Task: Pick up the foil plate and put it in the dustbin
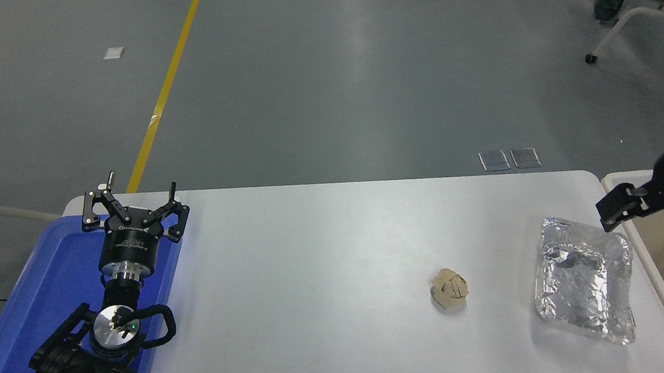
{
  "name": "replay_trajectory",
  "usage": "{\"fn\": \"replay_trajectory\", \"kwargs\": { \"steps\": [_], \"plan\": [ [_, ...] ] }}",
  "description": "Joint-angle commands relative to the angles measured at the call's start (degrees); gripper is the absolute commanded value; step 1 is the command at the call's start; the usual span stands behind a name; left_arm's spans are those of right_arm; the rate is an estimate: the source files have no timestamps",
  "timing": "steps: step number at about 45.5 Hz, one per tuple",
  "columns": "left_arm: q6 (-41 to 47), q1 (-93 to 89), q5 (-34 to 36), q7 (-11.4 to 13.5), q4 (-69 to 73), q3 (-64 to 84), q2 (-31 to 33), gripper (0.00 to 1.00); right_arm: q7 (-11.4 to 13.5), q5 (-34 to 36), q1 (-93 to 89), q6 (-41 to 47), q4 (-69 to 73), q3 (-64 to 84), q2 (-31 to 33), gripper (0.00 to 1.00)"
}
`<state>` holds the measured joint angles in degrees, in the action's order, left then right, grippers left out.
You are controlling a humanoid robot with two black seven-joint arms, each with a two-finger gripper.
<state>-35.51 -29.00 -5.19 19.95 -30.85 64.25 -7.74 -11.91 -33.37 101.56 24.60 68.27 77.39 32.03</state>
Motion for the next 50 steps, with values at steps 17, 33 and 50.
{"fn": "replay_trajectory", "kwargs": {
  "steps": [17, 33, 50],
  "plan": [
    [0.00, 0.00, 0.00, 0.00, 0.00, 0.00, 0.01, 1.00, 0.14, -0.12, -24.30, -9.13, -16.94, -9.53, 0.58, 1.00],
    [0.00, 0.00, 0.00, 0.00, 0.00, 0.00, 0.01, 1.00, 1.98, -0.03, -34.15, -9.13, -27.31, -19.20, 0.32, 1.00],
    [0.09, 0.00, 0.00, 0.00, 0.00, 0.00, 0.01, 1.00, 2.07, -0.03, -37.93, -10.54, -28.02, -20.96, 0.14, 0.98]
  ]
}}
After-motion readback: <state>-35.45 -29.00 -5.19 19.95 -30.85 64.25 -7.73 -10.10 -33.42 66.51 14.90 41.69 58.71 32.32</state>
